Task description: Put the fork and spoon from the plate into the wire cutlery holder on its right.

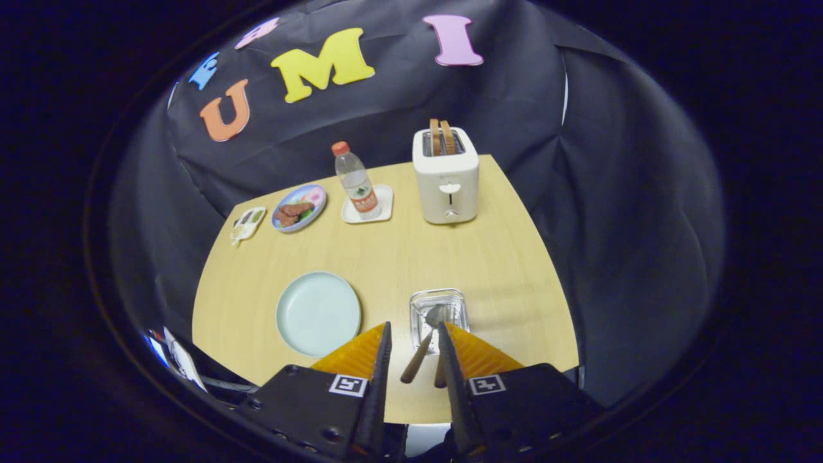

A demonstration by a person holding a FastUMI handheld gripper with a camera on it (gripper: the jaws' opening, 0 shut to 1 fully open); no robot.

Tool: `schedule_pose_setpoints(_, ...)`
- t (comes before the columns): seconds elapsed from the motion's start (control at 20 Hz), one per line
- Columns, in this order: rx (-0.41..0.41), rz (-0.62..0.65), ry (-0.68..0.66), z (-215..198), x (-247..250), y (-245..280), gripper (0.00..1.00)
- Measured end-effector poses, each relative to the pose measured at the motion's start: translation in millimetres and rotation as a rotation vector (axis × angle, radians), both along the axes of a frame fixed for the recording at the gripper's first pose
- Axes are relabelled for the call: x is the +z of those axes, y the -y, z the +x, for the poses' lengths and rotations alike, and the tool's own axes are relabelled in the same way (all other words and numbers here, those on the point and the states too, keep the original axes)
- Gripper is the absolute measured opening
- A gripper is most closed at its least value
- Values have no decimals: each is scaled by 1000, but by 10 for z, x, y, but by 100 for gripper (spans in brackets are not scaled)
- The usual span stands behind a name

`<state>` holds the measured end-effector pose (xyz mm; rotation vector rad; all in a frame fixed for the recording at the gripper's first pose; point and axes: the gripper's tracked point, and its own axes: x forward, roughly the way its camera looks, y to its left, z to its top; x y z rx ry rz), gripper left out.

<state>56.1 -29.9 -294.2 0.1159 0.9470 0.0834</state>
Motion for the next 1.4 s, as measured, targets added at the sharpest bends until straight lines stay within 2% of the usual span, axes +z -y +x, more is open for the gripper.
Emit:
schedule_pose_setpoints(0.25, 115, -6, 103, -213, 314, -561, 70)
schedule_pose_setpoints(0.3, 132, 1, 118, -259, 370, -657, 72)
schedule_pose_setpoints(0.35, 145, 2, 127, -300, 437, -734, 75)
schedule_pose_setpoints(0.5, 134, -26, 190, -282, 667, -859, 93)
schedule_pose_setpoints(0.6, 115, -29, 251, -271, 872, -958, 97)
schedule_pose_setpoints(0.75, 83, -78, 382, -219, 1247, -1010, 97)
schedule_pose_setpoints(1.05, 6, -79, 704, -248, 2192, -1080, 97)
schedule_pose_setpoints(1.4, -39, -92, 932, -408, 2818, -1048, 96)
